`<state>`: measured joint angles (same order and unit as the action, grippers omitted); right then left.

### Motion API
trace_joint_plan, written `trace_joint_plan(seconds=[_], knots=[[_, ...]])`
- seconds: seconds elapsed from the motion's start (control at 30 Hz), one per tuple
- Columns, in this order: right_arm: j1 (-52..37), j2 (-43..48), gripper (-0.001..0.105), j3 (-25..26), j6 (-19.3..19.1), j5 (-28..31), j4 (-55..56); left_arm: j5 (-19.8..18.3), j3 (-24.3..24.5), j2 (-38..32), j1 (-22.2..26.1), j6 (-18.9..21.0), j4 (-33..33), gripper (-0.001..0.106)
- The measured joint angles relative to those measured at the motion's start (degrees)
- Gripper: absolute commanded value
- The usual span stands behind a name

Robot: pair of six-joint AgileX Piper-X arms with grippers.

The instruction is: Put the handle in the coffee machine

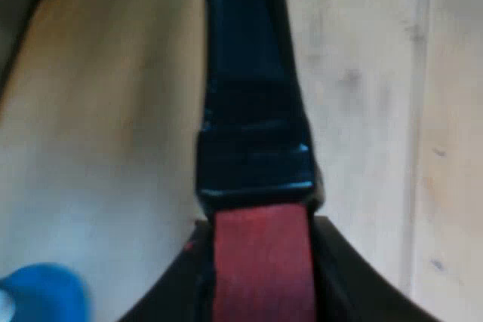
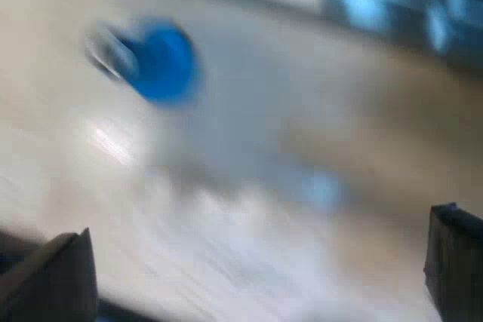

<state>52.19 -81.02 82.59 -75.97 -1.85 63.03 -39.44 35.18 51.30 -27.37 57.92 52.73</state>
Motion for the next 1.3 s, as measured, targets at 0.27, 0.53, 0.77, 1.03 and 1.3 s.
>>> trace_joint_plan(seconds=[0.27,0.53,0.77,1.03,1.3], knots=[[0.00,0.96,0.087,2.07,-0.30,-0.13,-0.91,-1.24,-0.64,-2.02,-0.06,-2.42,3.89,0.000],[1.66,6.27,0.087,2.07,-0.30,0.54,-0.51,-1.28,-0.64,-4.75,7.57,-2.60,4.72,0.000],[9.53,9.46,0.087,2.07,0.17,10.71,-0.06,-1.28,-0.64,-5.54,14.03,-3.03,7.05,0.000],[16.60,9.53,0.087,2.07,4.10,21.25,-0.06,-1.28,-0.64,-6.93,23.15,-3.93,7.31,0.000],[22.21,9.53,0.087,-0.68,10.19,31.94,-3.18,-1.18,-0.64,-6.90,26.03,-7.69,7.31,0.000]])
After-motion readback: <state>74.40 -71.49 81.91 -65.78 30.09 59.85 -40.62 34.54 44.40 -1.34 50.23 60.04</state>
